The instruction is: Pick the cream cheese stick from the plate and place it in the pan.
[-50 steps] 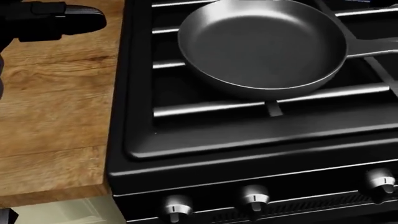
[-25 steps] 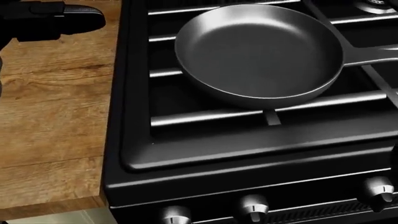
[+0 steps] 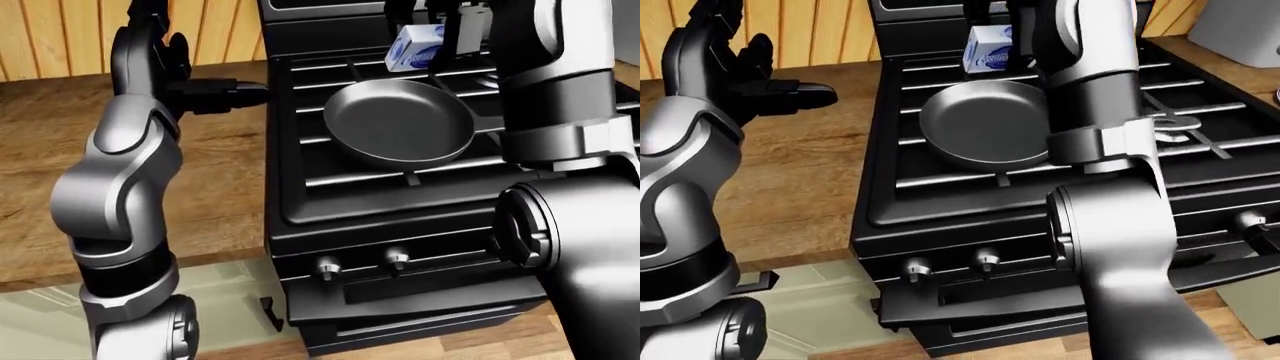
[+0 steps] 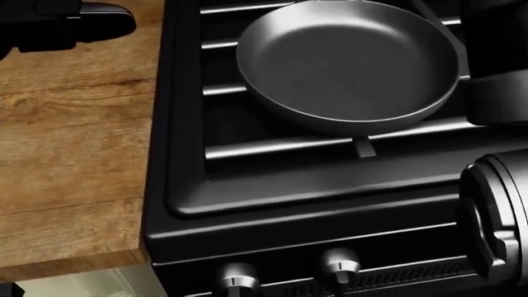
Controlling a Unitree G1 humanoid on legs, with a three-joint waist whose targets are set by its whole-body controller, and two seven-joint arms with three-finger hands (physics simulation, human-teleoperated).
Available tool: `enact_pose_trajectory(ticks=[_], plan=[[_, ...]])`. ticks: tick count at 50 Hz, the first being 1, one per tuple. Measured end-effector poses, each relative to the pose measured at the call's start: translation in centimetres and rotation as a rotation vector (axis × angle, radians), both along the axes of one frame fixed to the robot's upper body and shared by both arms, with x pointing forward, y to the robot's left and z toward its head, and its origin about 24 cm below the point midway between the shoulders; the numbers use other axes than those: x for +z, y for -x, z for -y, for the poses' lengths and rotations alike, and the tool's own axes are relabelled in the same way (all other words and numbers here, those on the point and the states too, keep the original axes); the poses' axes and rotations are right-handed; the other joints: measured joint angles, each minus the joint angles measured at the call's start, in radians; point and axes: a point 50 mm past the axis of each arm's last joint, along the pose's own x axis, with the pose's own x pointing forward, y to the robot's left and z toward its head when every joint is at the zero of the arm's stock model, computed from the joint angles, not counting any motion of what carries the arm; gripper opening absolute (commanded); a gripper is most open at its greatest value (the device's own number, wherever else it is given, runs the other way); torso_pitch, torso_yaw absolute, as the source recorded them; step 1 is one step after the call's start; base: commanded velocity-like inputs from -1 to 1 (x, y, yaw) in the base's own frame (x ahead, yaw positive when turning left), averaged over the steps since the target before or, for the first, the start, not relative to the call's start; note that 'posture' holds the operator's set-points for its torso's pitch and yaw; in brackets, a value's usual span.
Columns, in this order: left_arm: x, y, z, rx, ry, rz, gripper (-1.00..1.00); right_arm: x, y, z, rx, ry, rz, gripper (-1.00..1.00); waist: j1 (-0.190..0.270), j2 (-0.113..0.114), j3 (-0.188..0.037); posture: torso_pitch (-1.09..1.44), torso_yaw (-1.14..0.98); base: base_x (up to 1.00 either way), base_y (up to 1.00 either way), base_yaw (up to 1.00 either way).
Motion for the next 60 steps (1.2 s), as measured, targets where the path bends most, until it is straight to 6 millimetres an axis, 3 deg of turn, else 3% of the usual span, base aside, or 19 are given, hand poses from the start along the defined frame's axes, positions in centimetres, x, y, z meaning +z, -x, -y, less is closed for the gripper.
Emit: enact_pose_trajectory(ticks=[6,12,27,60], plan=[[-0.2,-0.1,0.0,-0.004,-0.001,-0.007,1.0,-0.4,-0.3,-1.2,0.024,-0.01,-0.007,-1.0,-0.002,0.003,-0.002,0.0,0.0,0.0,0.0,0.0],[0.1,0.0,0.0,-0.005,-0.001,0.005,1.0,-3.2,-0.2,-3.1,0.081,0.024,-0.058,-1.0,0.0,0.002,-0.006,0.0,0.0,0.0,0.0,0.0],[0.1,0.0,0.0,-0.004,-0.001,0.002,1.0,-3.5,-0.1,-2.9,0.073,0.02,-0.061,-1.0,-0.003,0.003,-0.01,0.0,0.0,0.0,0.0,0.0],[0.1,0.0,-0.2,0.001,0.002,0.002,1.0,-6.8,-1.6,-1.9,0.039,0.032,-0.132,-1.0,-0.003,0.003,-0.011,0.0,0.0,0.0,0.0,0.0]])
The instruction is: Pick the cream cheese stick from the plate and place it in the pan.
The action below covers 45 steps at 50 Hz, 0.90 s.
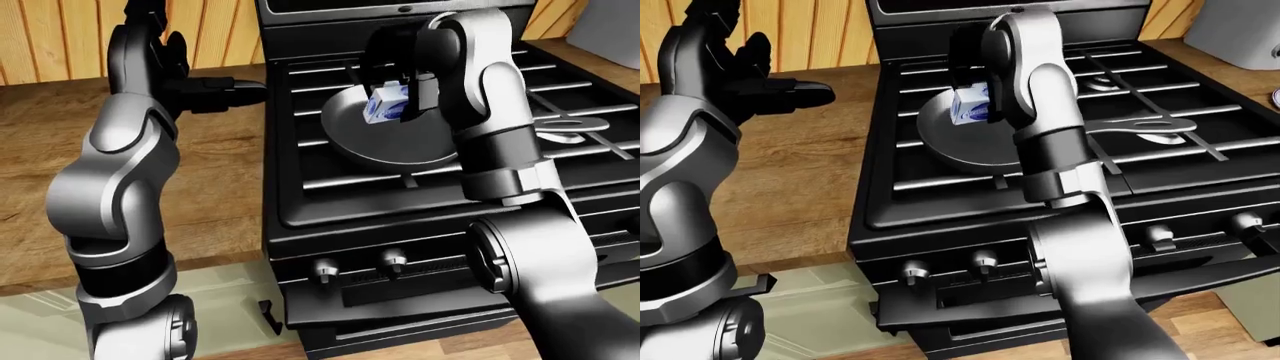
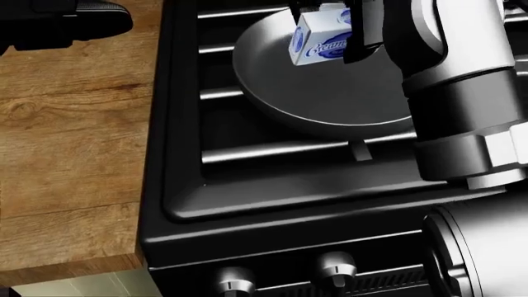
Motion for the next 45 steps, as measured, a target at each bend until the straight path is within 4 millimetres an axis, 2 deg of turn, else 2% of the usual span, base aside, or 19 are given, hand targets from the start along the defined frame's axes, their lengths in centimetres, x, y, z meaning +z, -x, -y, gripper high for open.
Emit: enact_pose_trajectory(ticks=[16,32,45], plan=[[-0.1,0.0,0.0,0.0,-0.002,0.0,1.0,-2.1,-1.1,0.8,-0.04,0.008,-0.068,-1.0,0.001,0.0,-0.003,0.0,0.0,0.0,0.0,0.0],[-0.1,-0.1,-0.1,0.0,0.0,0.001,1.0,-2.5,-2.0,0.8,-0.053,-0.014,-0.053,-1.0,0.002,0.0,-0.005,0.0,0.0,0.0,0.0,0.0],[0.0,0.0,0.0,-0.002,0.0,0.002,1.0,-3.7,-2.6,0.7,-0.064,-0.028,-0.071,-1.0,0.004,0.001,-0.005,0.0,0.0,0.0,0.0,0.0]])
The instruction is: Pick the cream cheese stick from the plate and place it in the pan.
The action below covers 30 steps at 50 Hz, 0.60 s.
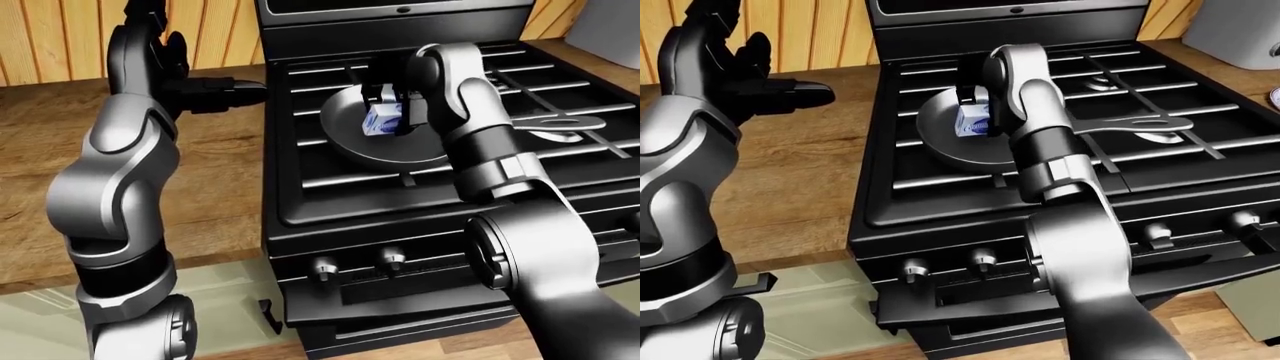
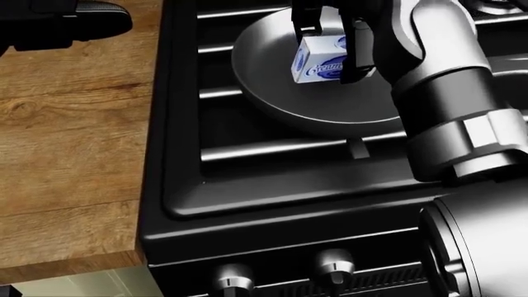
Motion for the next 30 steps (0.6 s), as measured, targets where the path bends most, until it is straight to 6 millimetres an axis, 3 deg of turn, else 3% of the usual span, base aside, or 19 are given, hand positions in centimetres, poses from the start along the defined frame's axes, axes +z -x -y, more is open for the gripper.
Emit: enact_pose_trajectory(ticks=[14,18,30], plan=[[0.0,-0.1,0.1,-0.001,-0.001,-0.003,1.0,-0.5,-0.4,0.6,-0.024,-0.002,-0.008,-1.0,0.001,0.0,-0.002,0.0,0.0,0.0,0.0,0.0],[-0.1,-0.1,0.0,-0.001,-0.001,-0.005,1.0,-0.7,-0.5,0.5,-0.027,-0.003,-0.01,-0.9,0.0,0.0,-0.002,0.0,0.0,0.0,0.0,0.0],[0.1,0.0,0.0,-0.001,0.0,0.001,1.0,-1.7,-0.8,0.3,-0.026,0.005,-0.006,-1.0,0.001,0.0,-0.004,0.0,0.0,0.0,0.0,0.0]])
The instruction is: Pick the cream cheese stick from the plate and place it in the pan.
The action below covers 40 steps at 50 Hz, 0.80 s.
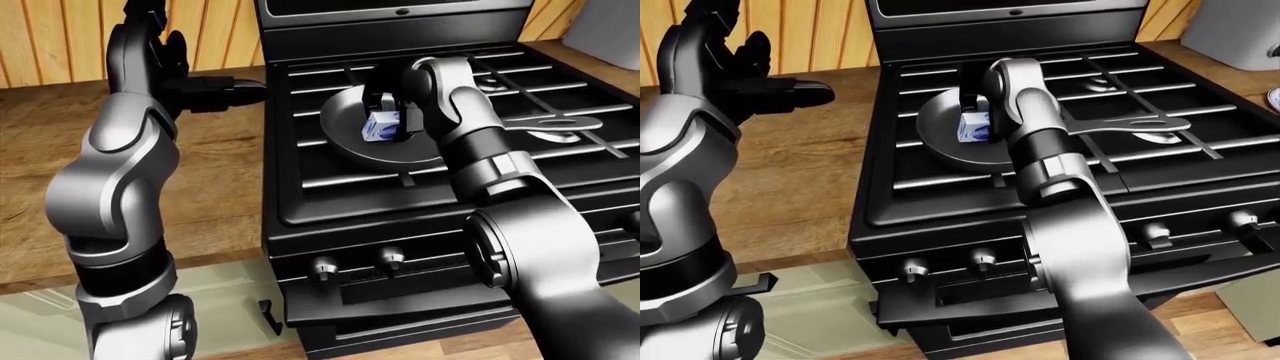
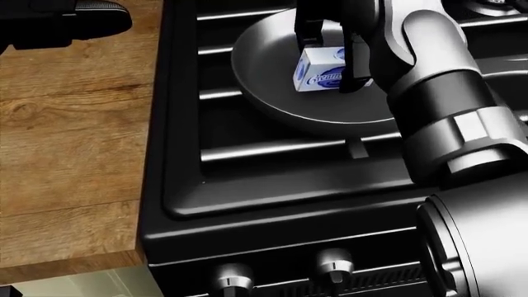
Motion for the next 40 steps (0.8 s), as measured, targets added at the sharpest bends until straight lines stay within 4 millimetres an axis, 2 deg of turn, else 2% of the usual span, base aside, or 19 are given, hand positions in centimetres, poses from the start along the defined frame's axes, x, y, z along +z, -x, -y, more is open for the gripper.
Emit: enact_pose_trajectory(ticks=[9,16,20,21,36,37,38,40], plan=[[0.0,0.02,-0.07,0.001,0.001,0.0,1.0,-0.15,-0.1,-0.1,-0.004,0.005,0.006,-1.0,0.001,-0.001,-0.002,0.0,0.0,0.0,0.0,0.0],[0.08,0.01,-0.03,0.001,0.001,0.002,1.0,-0.2,-0.16,-0.08,-0.004,0.003,0.008,-0.92,0.002,-0.002,-0.003,0.0,0.0,0.0,0.0,0.0],[0.02,-0.01,0.0,0.001,0.0,0.001,1.0,-0.08,-0.14,-0.09,-0.005,0.003,0.005,-0.69,0.002,-0.002,-0.002,0.0,0.0,0.0,0.0,0.0],[0.01,-0.02,0.0,0.001,0.0,0.0,1.0,-0.05,-0.14,-0.11,-0.005,0.003,0.005,-0.33,0.001,-0.002,-0.002,0.0,0.0,0.0,0.0,0.0],[-0.05,-0.02,-0.06,0.002,0.001,-0.001,1.0,0.12,-0.09,-0.16,-0.006,0.009,0.006,-0.33,0.001,-0.002,-0.002,0.0,0.0,0.0,0.0,0.0],[-0.04,-0.01,-0.06,0.002,0.001,-0.001,1.0,0.14,-0.09,-0.18,-0.006,0.01,0.007,-0.29,0.002,-0.002,-0.002,0.0,0.0,0.0,0.0,0.0],[-0.03,0.0,-0.06,0.002,0.001,-0.001,1.0,0.15,-0.09,-0.19,-0.006,0.011,0.006,-0.11,0.002,-0.002,-0.002,0.0,0.0,0.0,0.0,0.0],[0.0,0.04,-0.04,0.002,0.001,-0.001,1.0,0.15,-0.09,-0.19,-0.006,0.007,0.004,0.54,0.002,-0.002,-0.002,0.0,0.0,0.0,0.0,0.0]])
